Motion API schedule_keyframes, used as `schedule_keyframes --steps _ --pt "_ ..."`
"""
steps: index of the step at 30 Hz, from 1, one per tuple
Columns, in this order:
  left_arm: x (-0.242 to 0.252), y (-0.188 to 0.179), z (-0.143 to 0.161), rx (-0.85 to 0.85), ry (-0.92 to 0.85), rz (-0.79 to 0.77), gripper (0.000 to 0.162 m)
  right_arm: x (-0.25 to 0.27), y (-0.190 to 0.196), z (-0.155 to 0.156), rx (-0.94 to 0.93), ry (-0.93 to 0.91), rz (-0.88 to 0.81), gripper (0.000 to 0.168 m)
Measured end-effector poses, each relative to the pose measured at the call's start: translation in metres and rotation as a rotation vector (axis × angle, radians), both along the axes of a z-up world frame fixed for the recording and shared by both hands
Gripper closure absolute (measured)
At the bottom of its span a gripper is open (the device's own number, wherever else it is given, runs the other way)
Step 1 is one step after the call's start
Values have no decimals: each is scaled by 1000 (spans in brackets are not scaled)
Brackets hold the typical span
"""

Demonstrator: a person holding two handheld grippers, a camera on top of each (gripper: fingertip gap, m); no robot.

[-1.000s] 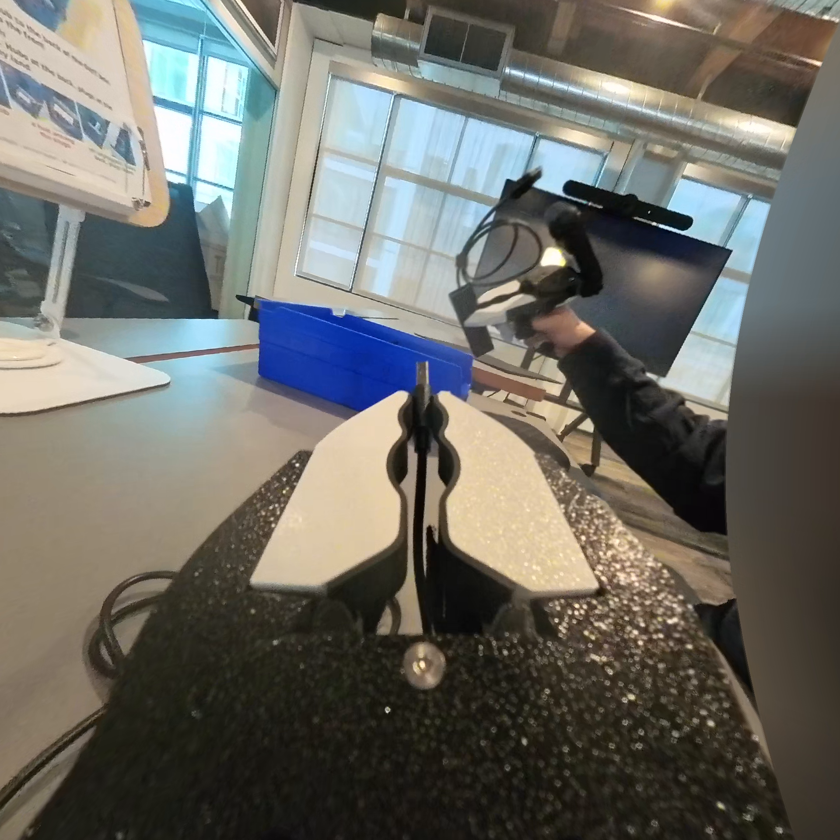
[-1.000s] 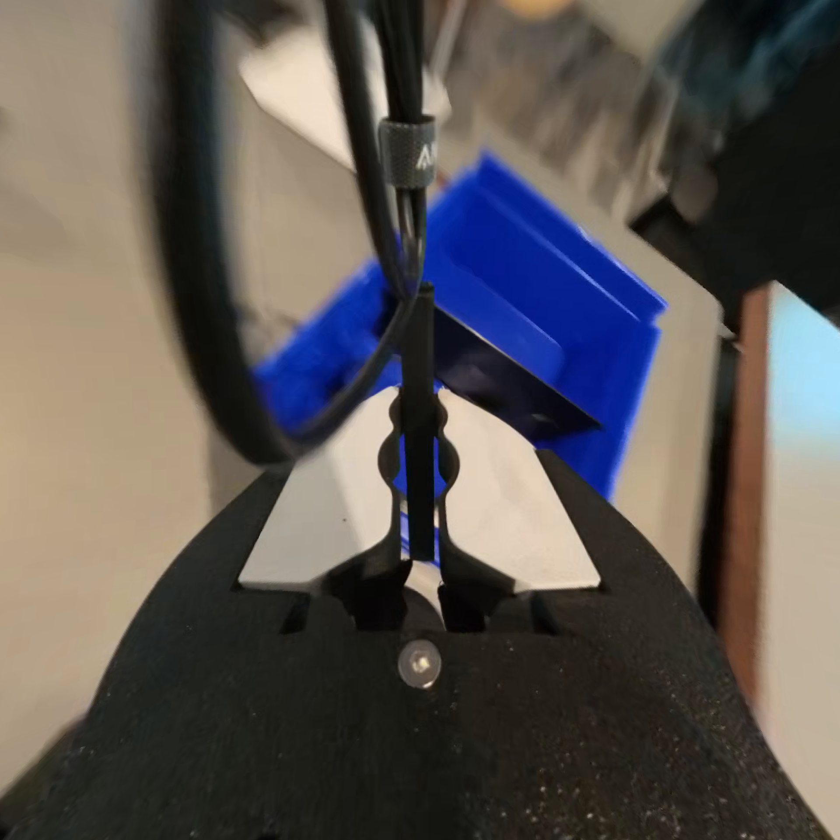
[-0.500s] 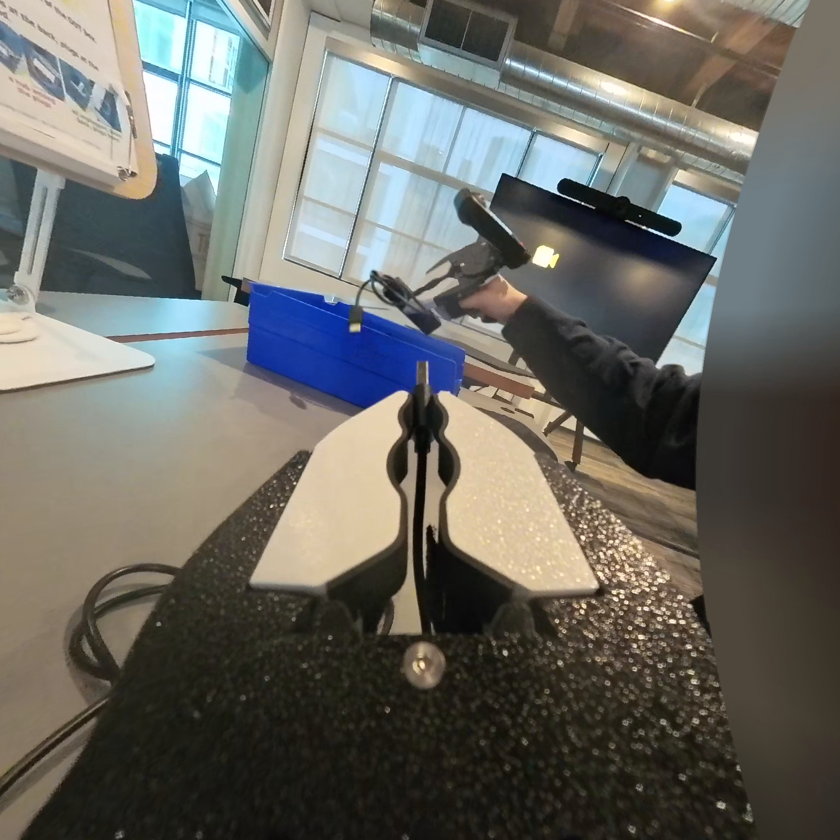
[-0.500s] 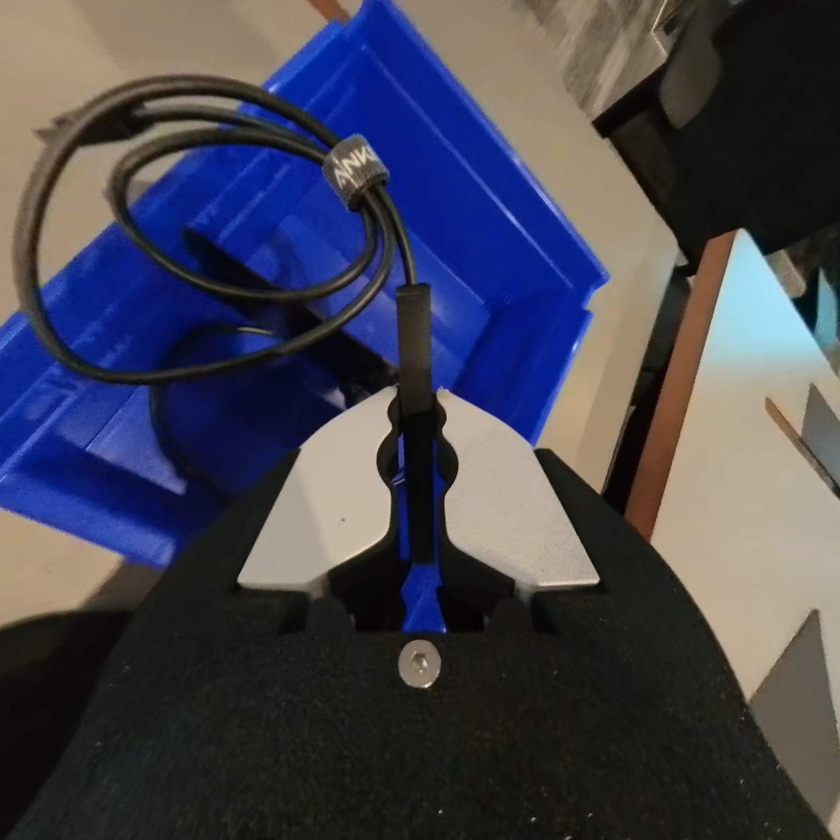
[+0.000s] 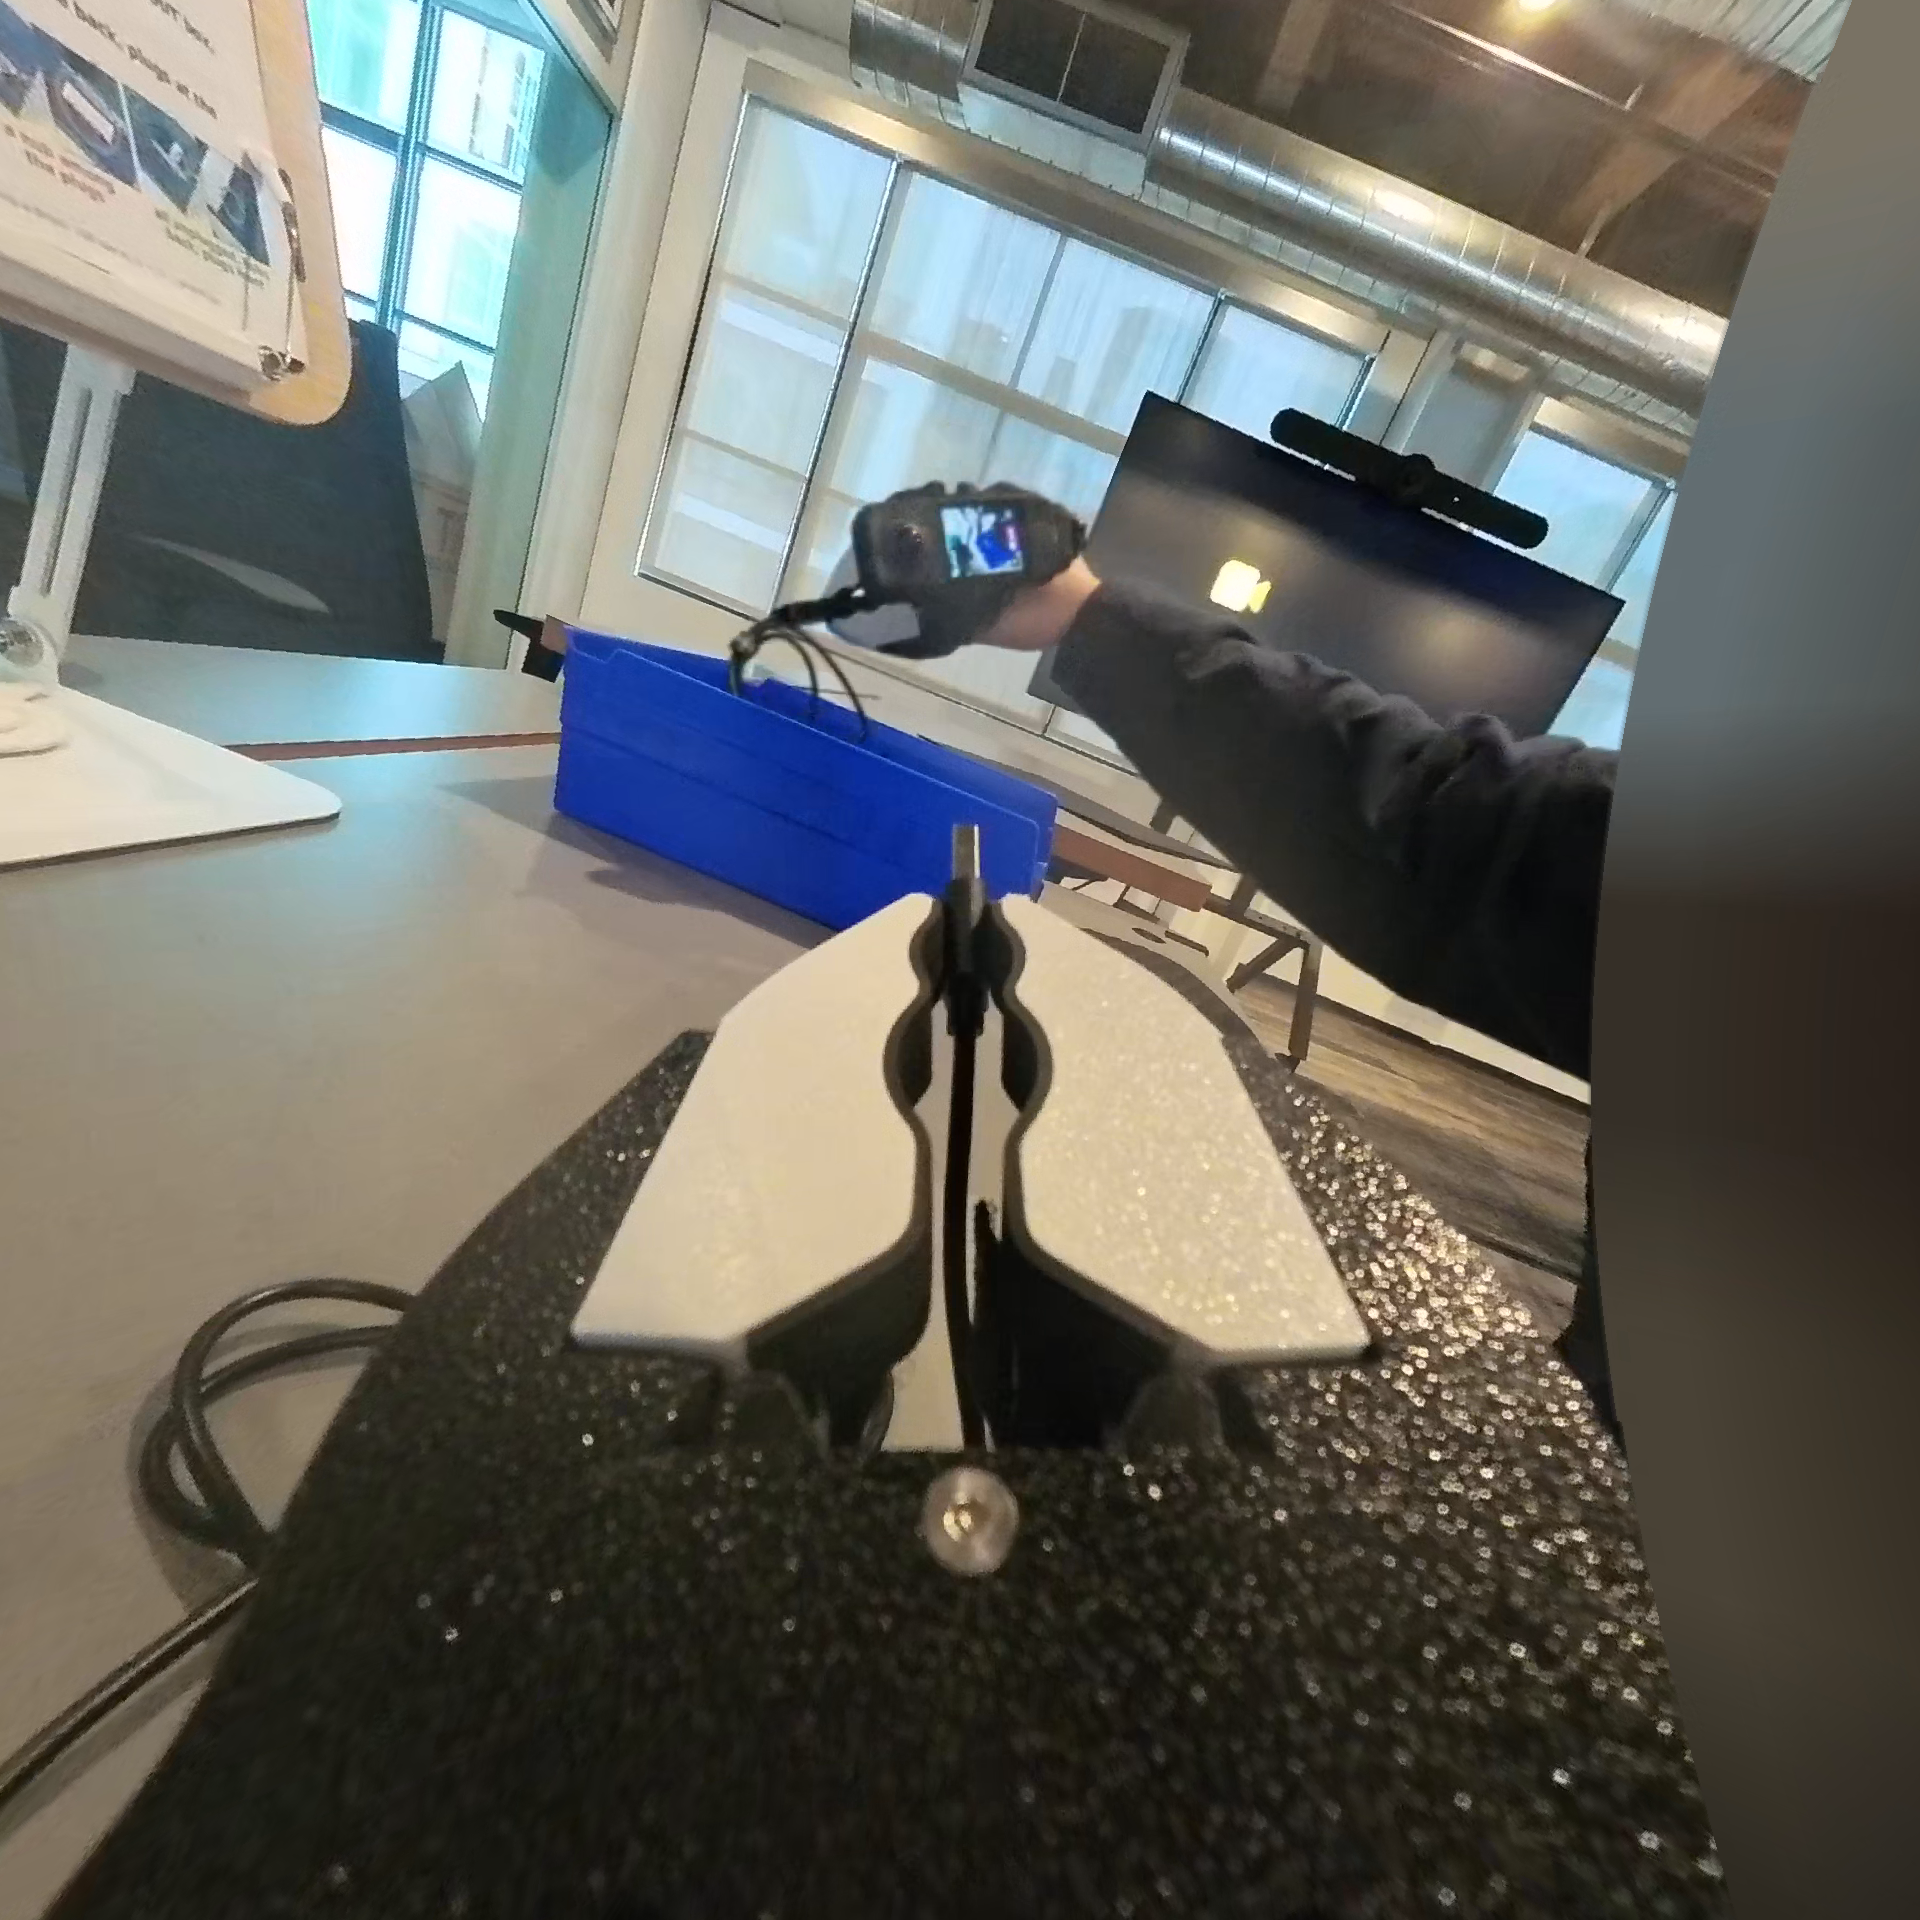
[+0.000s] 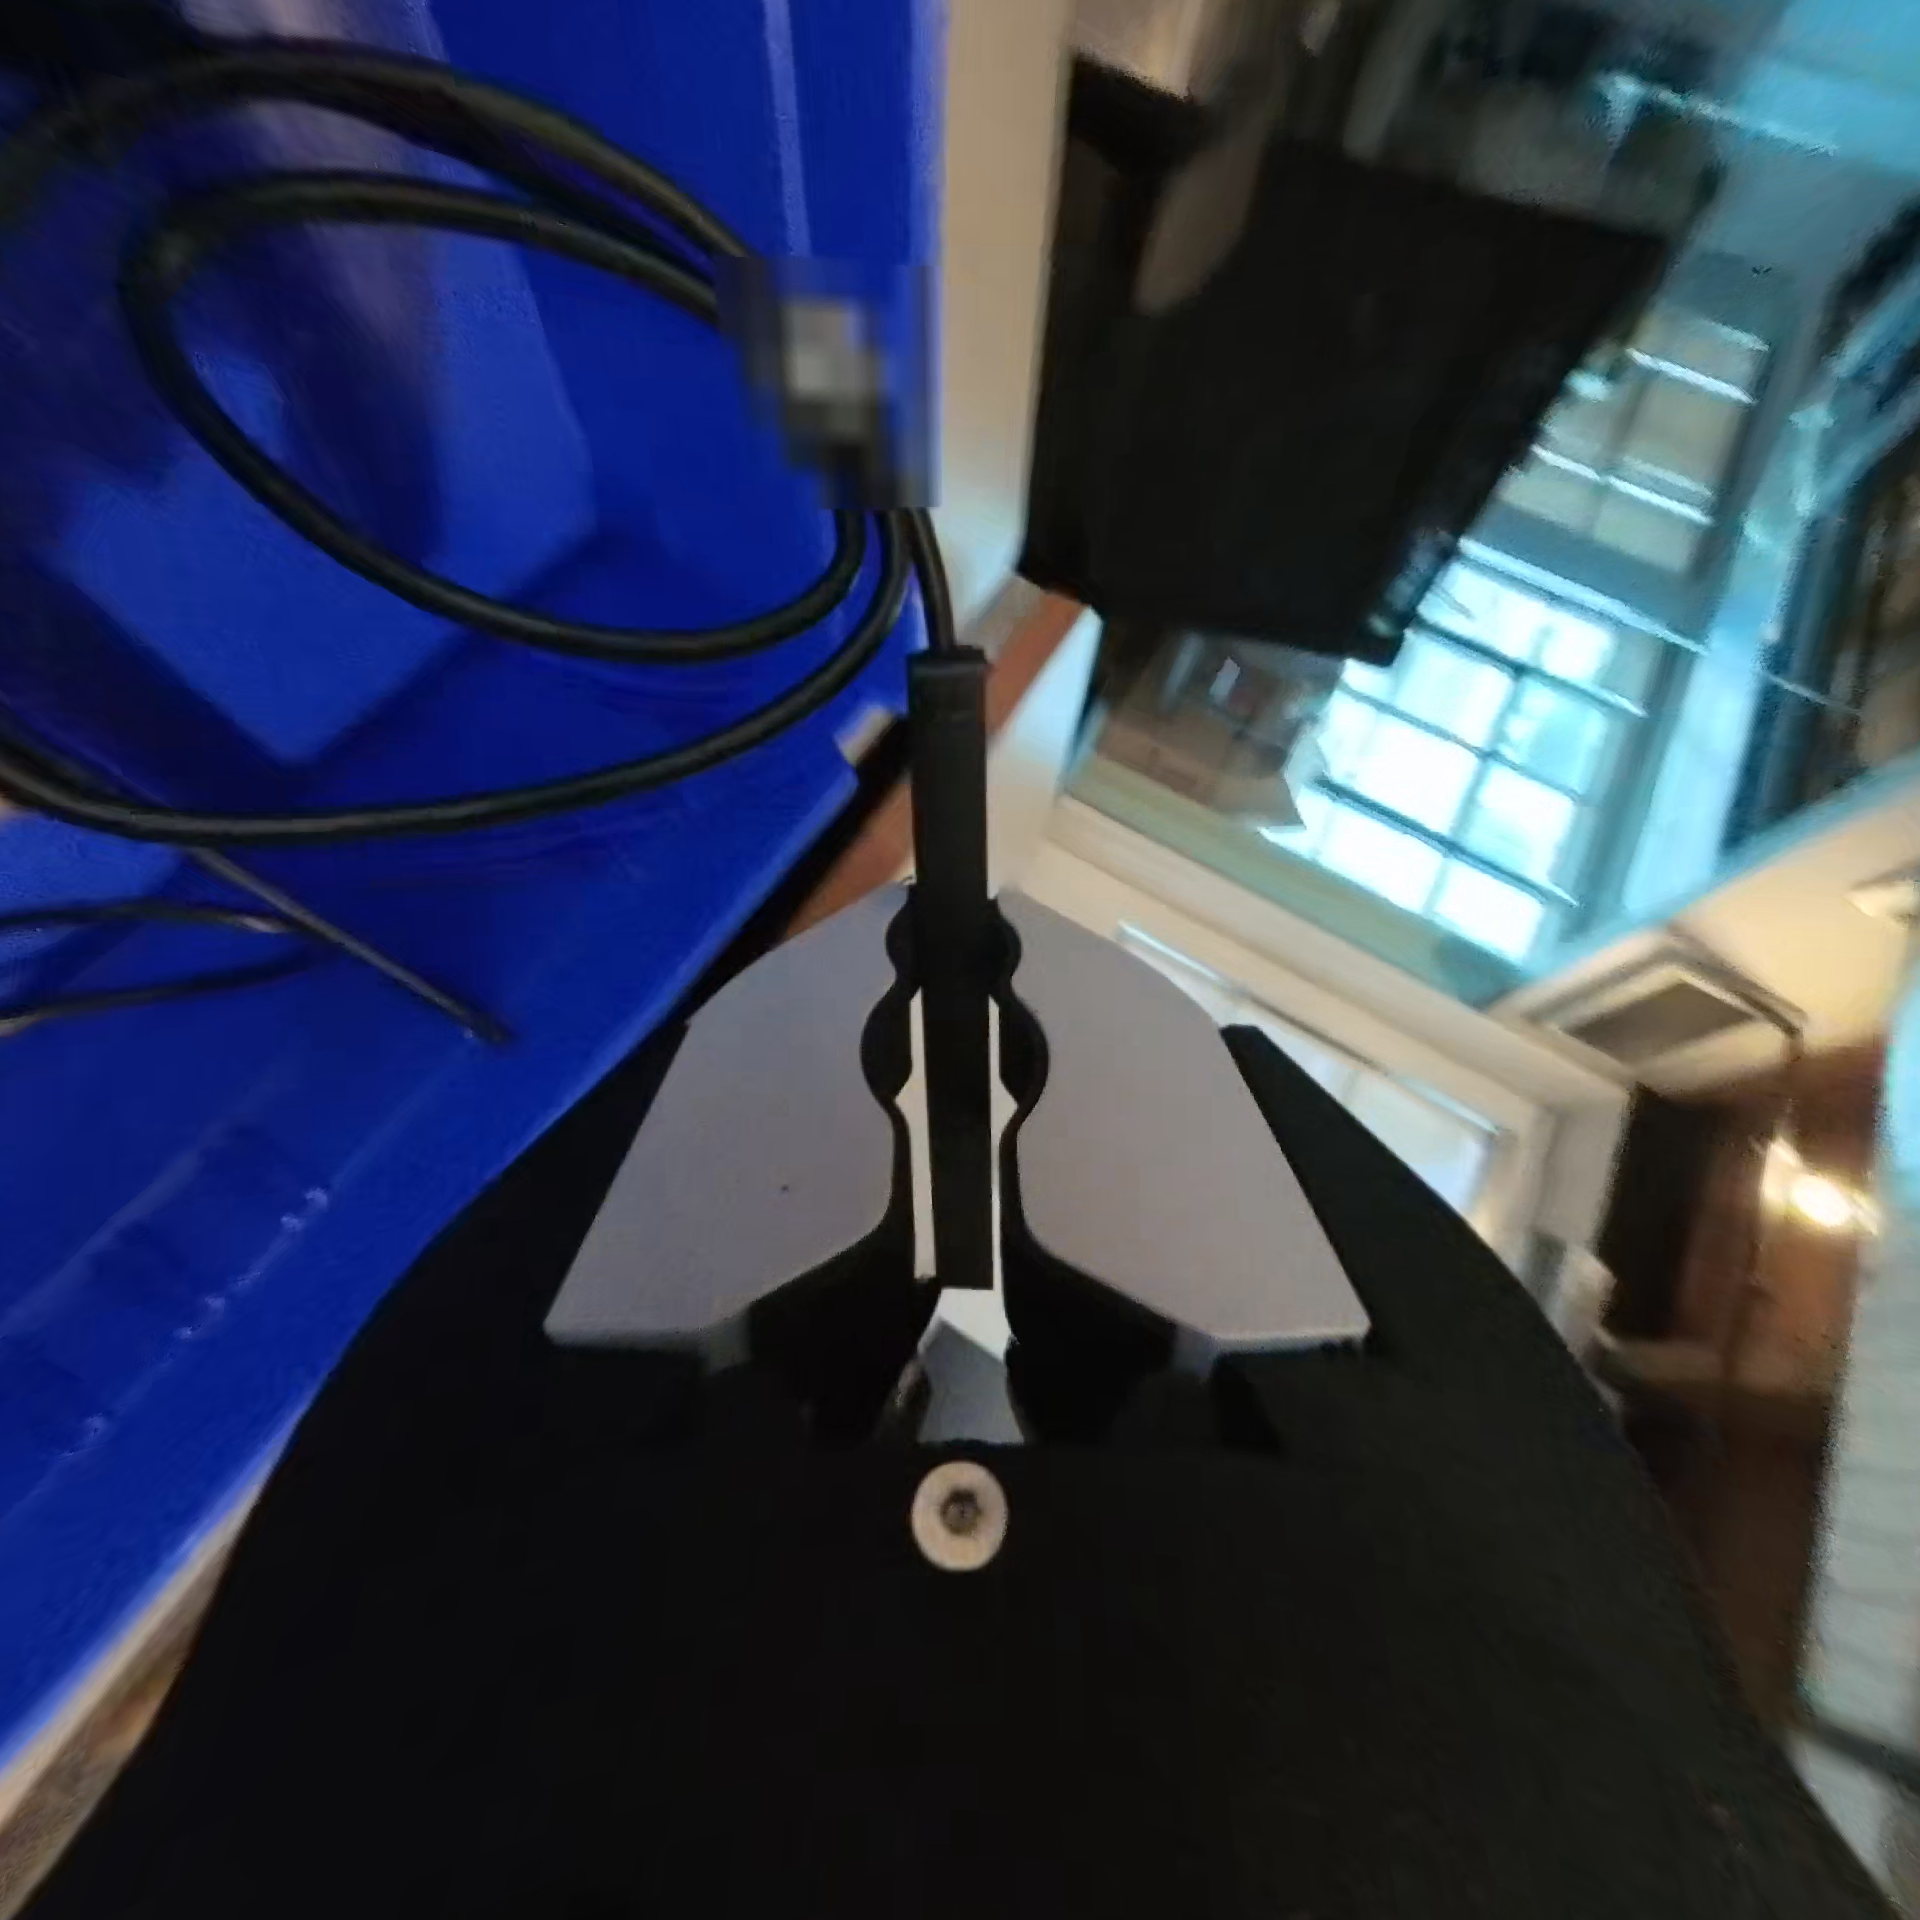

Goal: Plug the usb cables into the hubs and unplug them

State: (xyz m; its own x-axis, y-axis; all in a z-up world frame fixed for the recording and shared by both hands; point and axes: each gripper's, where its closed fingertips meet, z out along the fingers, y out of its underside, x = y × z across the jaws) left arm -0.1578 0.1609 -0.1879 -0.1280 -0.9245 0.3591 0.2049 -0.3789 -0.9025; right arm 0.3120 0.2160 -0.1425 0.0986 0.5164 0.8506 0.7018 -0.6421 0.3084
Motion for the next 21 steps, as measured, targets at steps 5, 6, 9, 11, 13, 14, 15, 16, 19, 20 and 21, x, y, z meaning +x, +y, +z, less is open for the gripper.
schedule_keyframes --steps 5,6,9,11,13,14,15,16,19,20,21 --pt "1 0 0 3 4 -1 155 -38 28 -49 -21 483 7 157" --pt "1 -1 0 5 5 -1 155 -40 31 -54 -27 545 -17 157" --pt "1 -1 0 8 7 -2 155 -31 33 -74 -94 587 -91 156" --pt "1 -1 -1 5 7 -4 155 -26 30 -89 -149 590 -130 157" --pt "1 0 -1 3 8 -5 155 -27 29 -100 -171 621 -168 156" --pt "1 0 -1 4 9 -5 155 -27 28 -103 -172 638 -187 156" --pt "1 0 -1 3 9 -5 155 -26 28 -105 -166 649 -201 156" --pt "1 0 -1 3 9 -5 155 -25 27 -106 -159 657 -207 156" --pt "1 0 -1 0 9 -6 155 -20 27 -103 -116 644 -226 152" --pt "1 0 -1 -1 8 -6 155 -19 26 -101 -107 643 -231 153" --pt "1 1 -1 -2 8 -6 155 -20 26 -99 -93 648 -227 153"
